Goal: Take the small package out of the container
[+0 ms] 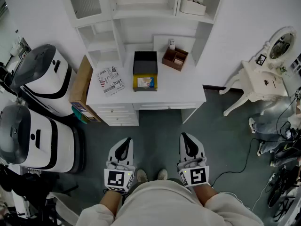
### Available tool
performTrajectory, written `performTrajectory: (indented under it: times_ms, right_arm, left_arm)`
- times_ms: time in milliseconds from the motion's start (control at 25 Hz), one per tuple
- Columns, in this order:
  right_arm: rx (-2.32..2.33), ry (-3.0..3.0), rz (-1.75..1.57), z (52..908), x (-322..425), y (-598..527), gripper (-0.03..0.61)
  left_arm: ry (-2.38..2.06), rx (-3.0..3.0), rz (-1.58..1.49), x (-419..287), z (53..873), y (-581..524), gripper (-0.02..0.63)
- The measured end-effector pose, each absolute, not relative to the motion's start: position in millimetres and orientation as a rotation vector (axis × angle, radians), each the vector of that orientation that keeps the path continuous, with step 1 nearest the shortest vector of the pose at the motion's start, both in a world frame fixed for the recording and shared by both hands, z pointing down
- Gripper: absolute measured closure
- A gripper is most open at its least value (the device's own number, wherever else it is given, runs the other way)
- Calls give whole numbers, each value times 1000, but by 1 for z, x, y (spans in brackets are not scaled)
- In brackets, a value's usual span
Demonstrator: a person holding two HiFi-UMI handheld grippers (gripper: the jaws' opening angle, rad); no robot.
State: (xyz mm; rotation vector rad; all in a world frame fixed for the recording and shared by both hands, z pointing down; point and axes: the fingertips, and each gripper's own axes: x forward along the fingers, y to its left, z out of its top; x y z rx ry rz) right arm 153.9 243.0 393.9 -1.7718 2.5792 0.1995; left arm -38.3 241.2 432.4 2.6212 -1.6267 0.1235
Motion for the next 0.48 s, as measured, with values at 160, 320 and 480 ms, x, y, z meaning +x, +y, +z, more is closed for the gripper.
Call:
performTrajectory:
  times_ms: [160, 320, 480]
  right_arm:
    - [-1768, 2586, 198, 394, 154, 240, 551]
    - [-1763, 2588, 198, 394, 153, 240, 551]
    - [-1753, 2591, 198, 395, 154, 240, 551]
  left_arm:
    - [-1626, 2632, 124, -36, 429, 239, 606]
    - [-1630, 2635, 124, -37, 428, 240, 606]
    - [-1638, 2625, 130, -37, 430, 241, 606]
